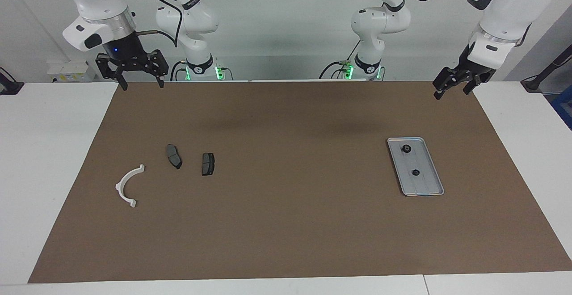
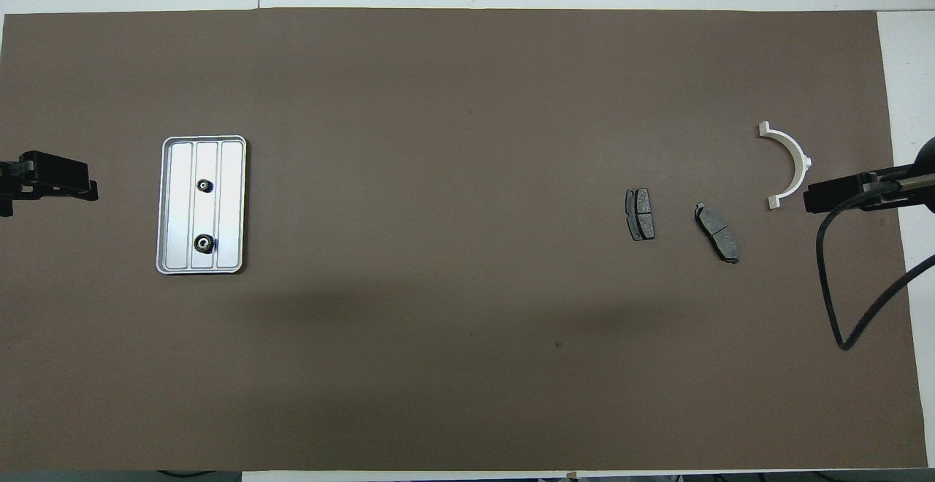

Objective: Place bearing gear from tray to pile

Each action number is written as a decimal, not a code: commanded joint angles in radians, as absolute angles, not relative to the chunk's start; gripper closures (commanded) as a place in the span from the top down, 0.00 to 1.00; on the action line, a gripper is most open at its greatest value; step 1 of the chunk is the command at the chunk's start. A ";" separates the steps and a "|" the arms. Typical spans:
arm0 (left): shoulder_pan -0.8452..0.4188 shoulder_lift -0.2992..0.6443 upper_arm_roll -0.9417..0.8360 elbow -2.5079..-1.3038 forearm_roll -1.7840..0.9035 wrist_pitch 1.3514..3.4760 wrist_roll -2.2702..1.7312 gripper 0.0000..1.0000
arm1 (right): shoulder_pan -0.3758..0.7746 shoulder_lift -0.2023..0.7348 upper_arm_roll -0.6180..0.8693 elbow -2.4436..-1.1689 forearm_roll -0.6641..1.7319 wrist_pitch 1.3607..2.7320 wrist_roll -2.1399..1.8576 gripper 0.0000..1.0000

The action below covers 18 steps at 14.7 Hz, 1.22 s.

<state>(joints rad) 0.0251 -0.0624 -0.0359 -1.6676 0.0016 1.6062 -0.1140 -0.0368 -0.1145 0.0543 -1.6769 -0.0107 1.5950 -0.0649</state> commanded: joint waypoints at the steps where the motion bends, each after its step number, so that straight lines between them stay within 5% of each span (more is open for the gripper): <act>1: 0.011 -0.067 -0.038 -1.660 -0.003 1.581 -0.101 1.00 | -0.051 -0.133 0.064 -1.694 0.014 1.585 -0.081 1.00; 10: 0.026 -0.080 -0.035 -1.695 -0.006 1.645 -0.115 1.00 | -0.052 -0.133 0.063 -1.692 0.014 1.586 -0.084 1.00; 18: -0.011 -0.088 -0.035 -1.914 -0.005 1.883 -0.110 0.98 | -0.029 -0.135 0.063 -1.697 0.014 1.574 -0.083 1.00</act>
<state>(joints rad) 0.0126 -0.0672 -0.0425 -1.8216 0.0016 1.7995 -0.1115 -0.0207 -0.1156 0.0581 -1.6769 -0.0061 1.5865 -0.0649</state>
